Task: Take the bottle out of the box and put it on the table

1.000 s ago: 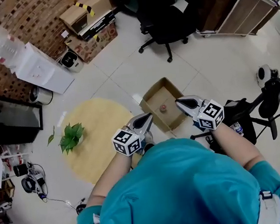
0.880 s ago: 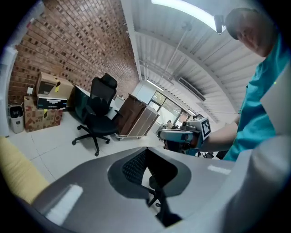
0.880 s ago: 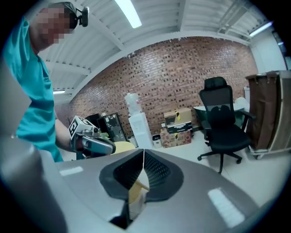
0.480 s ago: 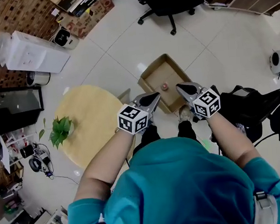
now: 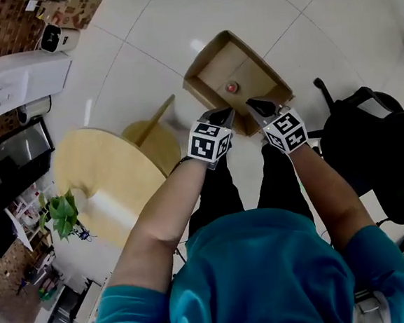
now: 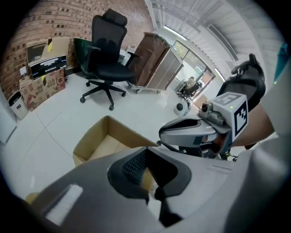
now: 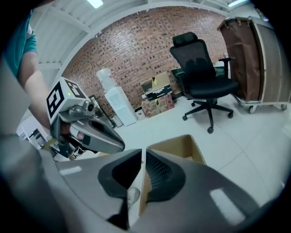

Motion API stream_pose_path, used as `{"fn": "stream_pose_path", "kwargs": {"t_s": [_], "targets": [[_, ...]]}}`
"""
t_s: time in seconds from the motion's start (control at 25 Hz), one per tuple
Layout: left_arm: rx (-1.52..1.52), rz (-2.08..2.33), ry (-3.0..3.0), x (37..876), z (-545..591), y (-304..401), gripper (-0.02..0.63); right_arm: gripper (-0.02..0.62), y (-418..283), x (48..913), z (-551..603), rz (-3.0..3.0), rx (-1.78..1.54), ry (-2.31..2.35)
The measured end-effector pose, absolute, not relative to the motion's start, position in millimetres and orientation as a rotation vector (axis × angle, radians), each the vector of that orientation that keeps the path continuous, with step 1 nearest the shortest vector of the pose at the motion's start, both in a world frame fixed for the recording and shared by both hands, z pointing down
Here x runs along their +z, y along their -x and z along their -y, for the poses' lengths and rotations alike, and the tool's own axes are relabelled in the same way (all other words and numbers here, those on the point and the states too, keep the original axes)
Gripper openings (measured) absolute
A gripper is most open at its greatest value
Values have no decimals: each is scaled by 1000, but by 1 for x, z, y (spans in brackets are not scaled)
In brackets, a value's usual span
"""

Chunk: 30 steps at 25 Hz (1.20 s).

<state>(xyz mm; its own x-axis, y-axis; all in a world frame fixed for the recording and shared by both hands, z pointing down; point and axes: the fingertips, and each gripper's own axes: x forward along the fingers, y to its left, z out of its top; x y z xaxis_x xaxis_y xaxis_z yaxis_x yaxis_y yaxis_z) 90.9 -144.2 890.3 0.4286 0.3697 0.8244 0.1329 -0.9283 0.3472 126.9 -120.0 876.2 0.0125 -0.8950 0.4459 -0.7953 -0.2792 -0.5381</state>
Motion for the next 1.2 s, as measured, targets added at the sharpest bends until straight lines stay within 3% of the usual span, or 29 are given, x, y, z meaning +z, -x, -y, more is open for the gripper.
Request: {"fn": "stream_pose_path", "kwargs": {"t_s": [0.24, 0.44, 0.64, 1.2], "targets": [[1814, -538, -2478, 1090, 181, -11, 19, 56, -41, 1057, 136, -1697, -1227, 2172], [1998, -617, -2461, 1181, 191, -8, 94, 66, -34, 1134, 143, -1737, -1245, 2175], [2183, -754, -2459, 1243, 199, -3, 180, 67, -27, 1172, 152, -1738, -1288, 2143], [2414, -898, -2460, 1326, 219, 6, 200, 67, -23, 1204, 152, -1740, -1250, 2163]]}}
